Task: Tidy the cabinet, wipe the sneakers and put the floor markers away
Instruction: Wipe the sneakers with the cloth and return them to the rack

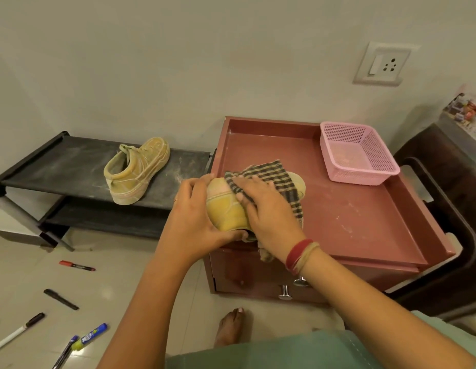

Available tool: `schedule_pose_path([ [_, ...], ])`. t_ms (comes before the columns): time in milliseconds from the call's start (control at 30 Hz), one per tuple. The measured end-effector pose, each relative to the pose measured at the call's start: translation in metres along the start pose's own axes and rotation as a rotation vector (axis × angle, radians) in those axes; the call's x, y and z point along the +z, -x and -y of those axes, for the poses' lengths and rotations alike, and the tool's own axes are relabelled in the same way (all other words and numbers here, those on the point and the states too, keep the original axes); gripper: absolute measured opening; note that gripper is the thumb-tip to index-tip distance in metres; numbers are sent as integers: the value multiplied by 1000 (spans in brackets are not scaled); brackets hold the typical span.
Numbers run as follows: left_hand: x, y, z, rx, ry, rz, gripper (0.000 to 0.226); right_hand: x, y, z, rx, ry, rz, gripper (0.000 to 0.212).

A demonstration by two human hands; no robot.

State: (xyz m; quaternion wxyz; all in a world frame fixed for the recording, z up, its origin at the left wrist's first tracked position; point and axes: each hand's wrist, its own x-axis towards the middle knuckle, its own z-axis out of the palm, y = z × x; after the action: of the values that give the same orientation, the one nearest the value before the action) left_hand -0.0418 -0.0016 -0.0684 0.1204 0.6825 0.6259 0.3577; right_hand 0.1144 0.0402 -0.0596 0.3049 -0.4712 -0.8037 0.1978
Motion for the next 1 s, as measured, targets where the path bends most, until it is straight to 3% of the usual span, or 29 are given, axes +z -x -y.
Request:
schedule_pose_path([
  [67,0,0,1,4,-3,-1,121,-2,2,-3,-30,-14,46,35],
  [200,1,-1,-2,13,-35,-6,120,-13,-5,-13,56,27,-18,33],
  [333,-1,-1,0,38,10,-20,107,-2,11,6,-196,-119,140,32],
  [500,-1,-1,0,-5,-51,12,121,-16,-8,-16,19,17,44,33],
  [600,-2,0,0,16,-56,9,119,-12,4,-10,-41,-25,105,35],
  [733,-5,-1,-3,1,-87,35,120,-29,-1,-37,17,220,64,37],
  [900,3,-2,-10,4,-145,24,117,-24,-9,-40,73,31,16,33],
  [1000,13,-1,-12,21,-180,16,111,-10,1,-20,-29,-26,56,34],
])
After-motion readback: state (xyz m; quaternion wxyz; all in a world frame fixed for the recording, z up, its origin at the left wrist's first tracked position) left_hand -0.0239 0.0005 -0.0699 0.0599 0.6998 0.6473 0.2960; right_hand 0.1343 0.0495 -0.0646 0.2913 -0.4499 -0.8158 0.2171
